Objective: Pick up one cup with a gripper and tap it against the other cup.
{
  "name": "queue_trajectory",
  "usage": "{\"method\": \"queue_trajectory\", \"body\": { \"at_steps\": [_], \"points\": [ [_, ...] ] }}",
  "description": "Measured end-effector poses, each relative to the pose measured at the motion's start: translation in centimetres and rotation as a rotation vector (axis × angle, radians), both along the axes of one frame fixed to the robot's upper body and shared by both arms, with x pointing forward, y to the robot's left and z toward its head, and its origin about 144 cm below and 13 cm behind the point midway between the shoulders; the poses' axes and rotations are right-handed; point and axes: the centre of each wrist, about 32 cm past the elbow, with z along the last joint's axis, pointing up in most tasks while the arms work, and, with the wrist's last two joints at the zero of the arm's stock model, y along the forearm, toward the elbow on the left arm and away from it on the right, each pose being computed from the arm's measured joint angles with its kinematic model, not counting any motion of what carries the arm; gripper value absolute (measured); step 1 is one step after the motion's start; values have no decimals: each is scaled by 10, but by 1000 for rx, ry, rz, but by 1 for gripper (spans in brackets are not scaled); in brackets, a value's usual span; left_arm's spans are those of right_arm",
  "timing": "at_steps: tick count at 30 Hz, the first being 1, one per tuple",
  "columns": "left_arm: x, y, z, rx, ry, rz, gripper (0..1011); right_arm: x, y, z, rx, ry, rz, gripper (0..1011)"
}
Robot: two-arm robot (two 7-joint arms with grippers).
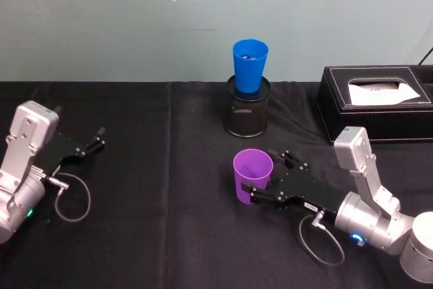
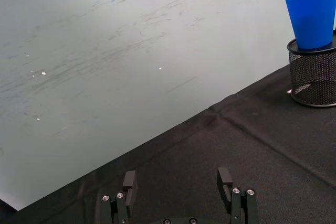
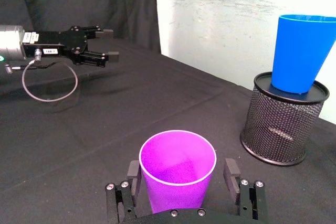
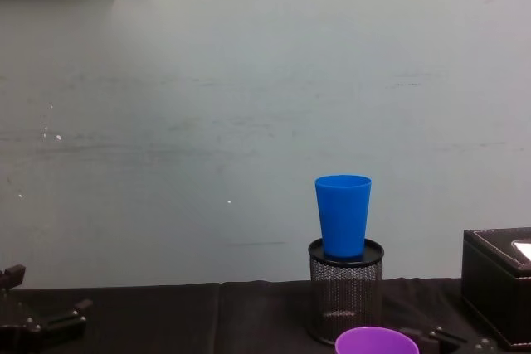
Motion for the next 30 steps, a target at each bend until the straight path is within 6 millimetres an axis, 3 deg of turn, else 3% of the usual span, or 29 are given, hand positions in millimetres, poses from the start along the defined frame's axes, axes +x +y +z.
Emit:
{"method": "queue_trajectory", "body": {
  "at_steps": [30],
  "points": [
    [0,0,0,0,0,0,1000,11,16,-11,82,0,-7,1000]
  ]
}}
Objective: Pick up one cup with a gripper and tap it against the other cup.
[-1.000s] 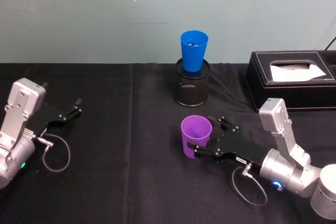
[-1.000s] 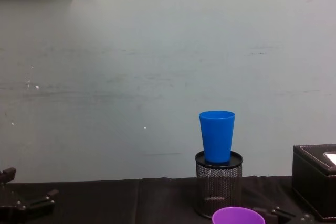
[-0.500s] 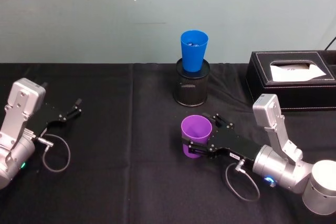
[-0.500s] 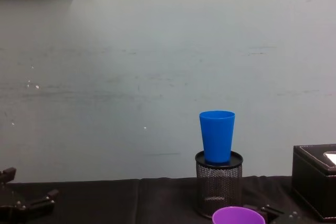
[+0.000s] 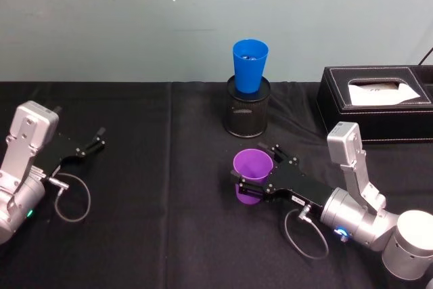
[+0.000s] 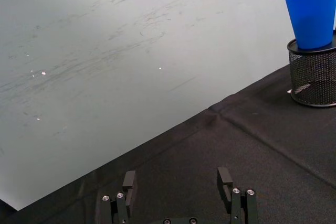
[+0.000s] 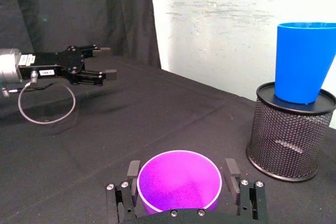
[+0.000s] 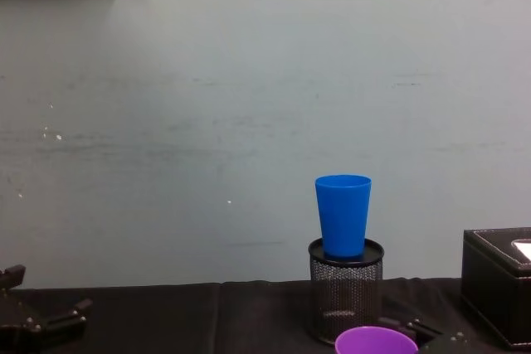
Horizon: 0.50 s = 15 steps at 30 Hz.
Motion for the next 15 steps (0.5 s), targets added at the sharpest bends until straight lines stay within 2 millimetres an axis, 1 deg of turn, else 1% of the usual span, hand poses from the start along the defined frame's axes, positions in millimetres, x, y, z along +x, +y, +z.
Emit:
{"method": "queue_trajectory", "body": {
  "at_steps": [9,13,15],
  "points": [
    [0,0,0,0,0,0,1000,0,-1,0,-3,0,1,993],
    [0,0,0,0,0,0,1000,0,-1,0,-4,0,1,931],
    [0,0,0,0,0,0,1000,0,-1,1,-5,0,1,863]
  ]
}}
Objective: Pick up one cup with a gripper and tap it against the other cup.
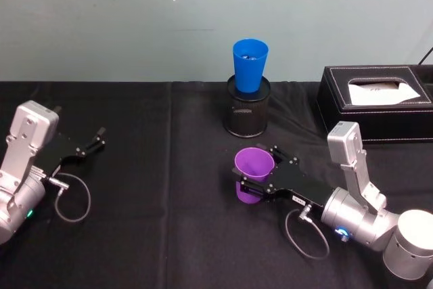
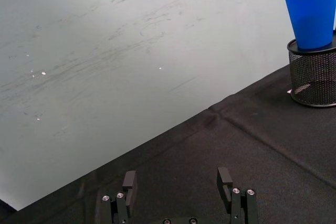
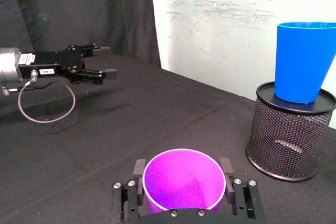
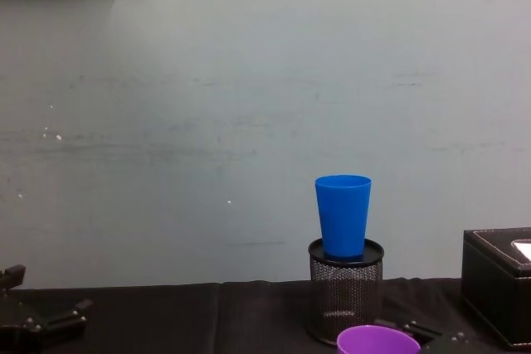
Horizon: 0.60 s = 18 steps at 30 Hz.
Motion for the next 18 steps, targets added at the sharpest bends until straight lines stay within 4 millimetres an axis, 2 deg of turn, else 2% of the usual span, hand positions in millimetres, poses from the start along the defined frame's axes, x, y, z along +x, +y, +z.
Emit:
{"method": "queue_trajectory", "body": {
  "at_steps": [3,14,18],
  "points": [
    [0,0,0,0,0,0,1000,0,0,0,-1,0,0,813],
    [0,0,0,0,0,0,1000,0,0,0,-2,0,1,764],
    [0,0,0,0,0,0,1000,-2,0,7,-10,-10,4,749]
  ]
}}
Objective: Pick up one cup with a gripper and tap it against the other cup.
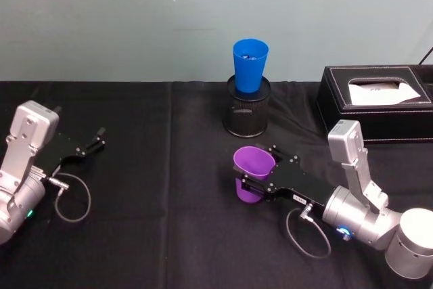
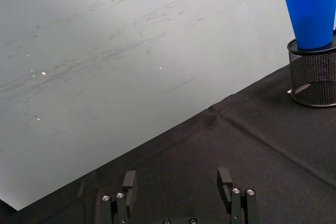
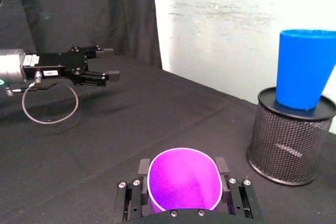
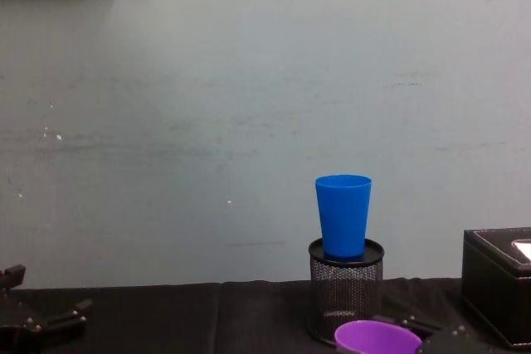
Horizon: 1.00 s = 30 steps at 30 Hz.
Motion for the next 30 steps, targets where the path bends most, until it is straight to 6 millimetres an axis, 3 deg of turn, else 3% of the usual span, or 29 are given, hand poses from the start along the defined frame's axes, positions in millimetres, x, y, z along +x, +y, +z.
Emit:
{"method": "queue_trajectory", "body": {
  "at_steps": [8,18,30],
  "points": [
    [0,0,0,0,0,0,1000,-3,-2,30,-36,-30,-10,748],
    [0,0,0,0,0,0,1000,-2,-9,81,-31,-24,-10,747],
    [0,0,0,0,0,0,1000,2,-9,109,-26,-7,-22,747]
  ]
}}
